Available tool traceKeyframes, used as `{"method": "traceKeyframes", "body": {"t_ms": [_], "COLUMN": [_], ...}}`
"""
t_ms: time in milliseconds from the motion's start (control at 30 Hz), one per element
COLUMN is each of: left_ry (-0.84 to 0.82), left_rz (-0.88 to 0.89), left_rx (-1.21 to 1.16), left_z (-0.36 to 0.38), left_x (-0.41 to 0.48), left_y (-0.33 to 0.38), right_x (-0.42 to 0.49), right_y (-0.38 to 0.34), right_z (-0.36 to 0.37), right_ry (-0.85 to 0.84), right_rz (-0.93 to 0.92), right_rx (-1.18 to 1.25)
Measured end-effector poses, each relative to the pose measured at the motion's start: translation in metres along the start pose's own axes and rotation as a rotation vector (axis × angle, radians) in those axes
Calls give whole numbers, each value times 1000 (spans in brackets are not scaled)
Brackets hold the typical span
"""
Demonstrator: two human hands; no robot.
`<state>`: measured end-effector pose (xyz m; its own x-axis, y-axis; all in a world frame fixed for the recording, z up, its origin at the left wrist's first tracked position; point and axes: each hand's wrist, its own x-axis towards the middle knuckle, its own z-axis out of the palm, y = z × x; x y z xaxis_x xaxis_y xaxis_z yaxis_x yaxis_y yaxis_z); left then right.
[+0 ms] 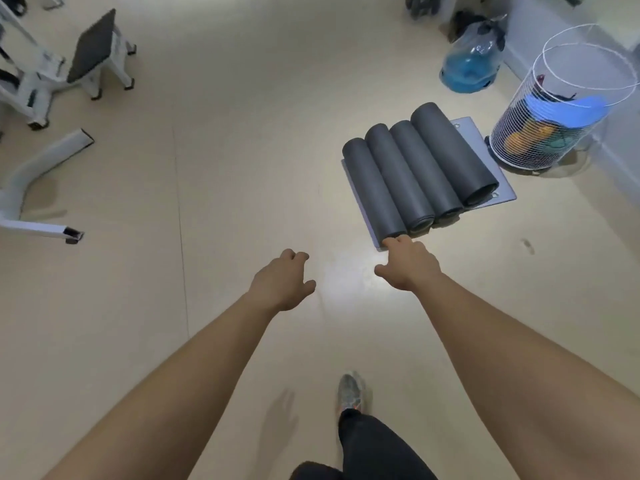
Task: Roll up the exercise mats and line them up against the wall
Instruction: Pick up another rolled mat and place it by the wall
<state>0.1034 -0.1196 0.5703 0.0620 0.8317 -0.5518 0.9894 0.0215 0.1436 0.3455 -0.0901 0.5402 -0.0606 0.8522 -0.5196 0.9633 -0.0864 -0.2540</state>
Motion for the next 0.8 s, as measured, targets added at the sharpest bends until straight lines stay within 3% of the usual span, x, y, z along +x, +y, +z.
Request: {"method": "traceKeyframes", "body": {"t_ms": [433, 800], "left_ry": [-211, -325], "left_rz": [181, 292], "left_rx": [141, 273], "left_z": [-116, -63], "left_x": [373, 708], "left_y": [-43, 24], "right_x": [283, 534], "right_y": [-20, 46], "right_z": [-13, 77], "right_ry": [-88, -139], "right_rz": [439, 717], "right_rx": [396, 720]}}
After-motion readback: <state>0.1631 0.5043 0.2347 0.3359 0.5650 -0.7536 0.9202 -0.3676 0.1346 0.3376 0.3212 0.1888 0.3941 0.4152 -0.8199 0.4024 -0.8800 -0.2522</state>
